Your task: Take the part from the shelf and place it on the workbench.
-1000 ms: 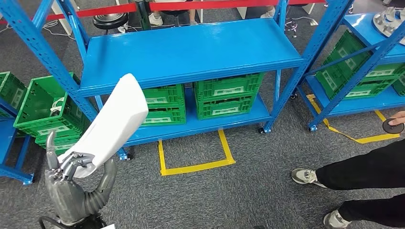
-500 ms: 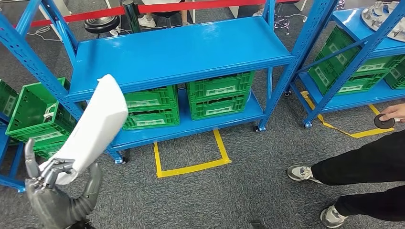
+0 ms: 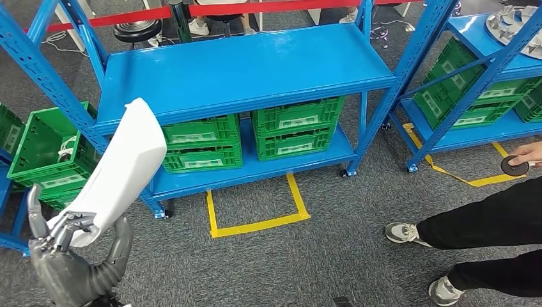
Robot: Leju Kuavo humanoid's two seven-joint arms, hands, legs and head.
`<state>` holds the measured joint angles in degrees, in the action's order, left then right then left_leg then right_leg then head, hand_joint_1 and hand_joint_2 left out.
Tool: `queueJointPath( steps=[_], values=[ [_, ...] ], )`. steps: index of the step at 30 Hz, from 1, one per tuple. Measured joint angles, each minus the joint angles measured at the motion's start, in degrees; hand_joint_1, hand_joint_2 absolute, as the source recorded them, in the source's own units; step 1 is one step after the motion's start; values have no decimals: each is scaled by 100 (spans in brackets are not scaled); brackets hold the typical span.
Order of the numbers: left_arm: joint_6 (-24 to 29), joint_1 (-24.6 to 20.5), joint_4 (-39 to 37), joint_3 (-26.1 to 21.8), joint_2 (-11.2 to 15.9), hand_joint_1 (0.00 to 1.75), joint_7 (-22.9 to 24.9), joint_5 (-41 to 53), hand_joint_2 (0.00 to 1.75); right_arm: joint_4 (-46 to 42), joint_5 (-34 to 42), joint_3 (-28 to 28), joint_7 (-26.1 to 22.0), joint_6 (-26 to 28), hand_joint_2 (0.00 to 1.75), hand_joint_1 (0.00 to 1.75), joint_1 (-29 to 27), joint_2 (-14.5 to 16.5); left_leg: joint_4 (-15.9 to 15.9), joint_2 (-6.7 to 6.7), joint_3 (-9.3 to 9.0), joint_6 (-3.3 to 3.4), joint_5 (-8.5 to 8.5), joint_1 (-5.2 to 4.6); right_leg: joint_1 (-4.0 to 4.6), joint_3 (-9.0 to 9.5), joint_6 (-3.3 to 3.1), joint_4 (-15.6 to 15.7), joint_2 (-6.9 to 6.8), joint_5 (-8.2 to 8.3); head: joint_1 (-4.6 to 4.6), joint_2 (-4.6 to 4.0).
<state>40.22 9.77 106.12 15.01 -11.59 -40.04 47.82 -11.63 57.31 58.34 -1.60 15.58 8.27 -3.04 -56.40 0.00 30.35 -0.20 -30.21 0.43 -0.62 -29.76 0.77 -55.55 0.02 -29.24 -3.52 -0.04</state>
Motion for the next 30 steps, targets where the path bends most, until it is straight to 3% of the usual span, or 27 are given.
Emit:
queueJointPath(
  steps=[19,26,30],
  values=[
    [0,0,0,-129,-81,175,0,-33,175,-2,-40,0,3,0,0,0,64,0,-5,1,0,9,-5,-9,-1,3,11,9,1,5,1,0],
    [0,-2,-2,-164,-94,175,0,-33,175,-2,-48,0,37,0,0,0,66,2,-59,-1,19,62,-38,-27,-25,8,69,15,1,3,3,0],
    [0,-12,-2,-189,-98,175,0,-33,175,-2,-56,0,48,0,0,0,83,5,-53,-3,26,133,-28,-41,-46,13,143,33,1,14,7,0]
  ],
)
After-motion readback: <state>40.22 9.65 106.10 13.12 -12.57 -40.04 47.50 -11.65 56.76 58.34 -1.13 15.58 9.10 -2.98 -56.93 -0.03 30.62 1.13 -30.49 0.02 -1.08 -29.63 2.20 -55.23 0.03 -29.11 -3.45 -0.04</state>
